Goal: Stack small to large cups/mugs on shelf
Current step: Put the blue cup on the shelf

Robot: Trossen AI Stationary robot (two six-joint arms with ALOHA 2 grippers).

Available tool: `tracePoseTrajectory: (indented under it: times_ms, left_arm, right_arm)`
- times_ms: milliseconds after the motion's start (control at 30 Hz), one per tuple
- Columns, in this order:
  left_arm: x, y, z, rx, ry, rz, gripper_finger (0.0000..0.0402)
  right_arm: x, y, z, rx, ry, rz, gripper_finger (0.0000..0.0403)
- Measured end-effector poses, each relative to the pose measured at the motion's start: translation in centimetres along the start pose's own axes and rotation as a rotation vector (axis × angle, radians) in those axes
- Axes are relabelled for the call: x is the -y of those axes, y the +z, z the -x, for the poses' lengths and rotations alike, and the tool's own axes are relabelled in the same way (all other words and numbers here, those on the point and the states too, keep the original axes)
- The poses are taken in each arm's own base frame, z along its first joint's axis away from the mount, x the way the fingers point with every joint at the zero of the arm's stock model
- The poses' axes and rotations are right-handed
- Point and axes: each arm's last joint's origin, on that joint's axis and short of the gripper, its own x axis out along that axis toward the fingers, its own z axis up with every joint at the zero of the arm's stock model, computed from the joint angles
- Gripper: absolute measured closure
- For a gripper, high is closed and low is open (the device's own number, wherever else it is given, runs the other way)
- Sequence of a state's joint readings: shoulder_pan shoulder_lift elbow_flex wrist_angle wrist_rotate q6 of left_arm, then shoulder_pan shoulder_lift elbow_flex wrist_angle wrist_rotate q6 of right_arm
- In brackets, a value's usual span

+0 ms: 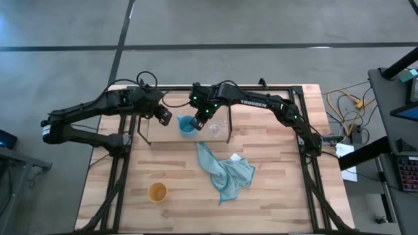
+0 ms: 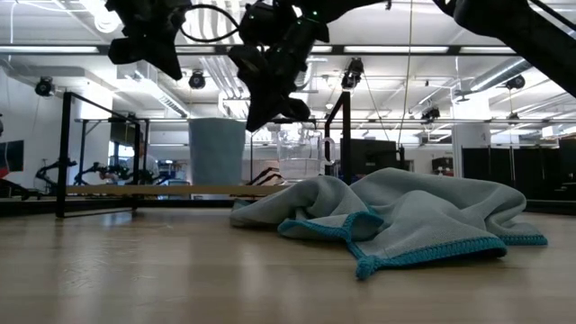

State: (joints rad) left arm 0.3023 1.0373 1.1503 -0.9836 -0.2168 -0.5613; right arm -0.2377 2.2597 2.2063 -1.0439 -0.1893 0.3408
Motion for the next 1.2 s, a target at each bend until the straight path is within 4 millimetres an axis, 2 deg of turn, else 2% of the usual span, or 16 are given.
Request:
tracePoseTrajectory:
  times_ms: [233,500,700,833,933,1067,1200]
  left_arm:
    - [0.1,-0.1,-0.2,-0.035,-0.021,0.002,0.0401]
    - [-0.1,-1.3,-1.7,-0.231,0.075,0.015,0.0402]
    - [0.6,-1.0,-3.4,-0.254,0.09,0.008,0.0402]
    - [1.0,-1.0,-4.8,-0.308,0.09,-0.021,0.0402]
    - [1.2,-1.0,-5.4,-0.323,0.102,-0.034,0.0401]
    - [1.1,-0.9,-5.0,-0.307,0.093,-0.048,0.0401]
    - [0.8,-0.9,-3.7,-0.268,0.07,-0.04,0.0402]
  right_arm:
    - [-0.6,0.0,0.2,0.018,-0.018,0.013,0.0394]
    - [-1.5,0.7,2.8,0.076,-0.027,0.025,0.0394]
    - [-3.3,0.0,4.2,0.052,0.001,0.062,0.0394]
    - [-5.4,-0.9,4.4,0.033,0.053,0.116,0.0394]
    - [-6.6,-1.7,4.2,0.026,0.02,0.157,0.0394]
    - [-7.4,-2.4,4.0,0.044,-0.108,0.221,0.0394]
    - [-7.6,-2.5,4.0,0.054,-0.127,0.264,0.0394]
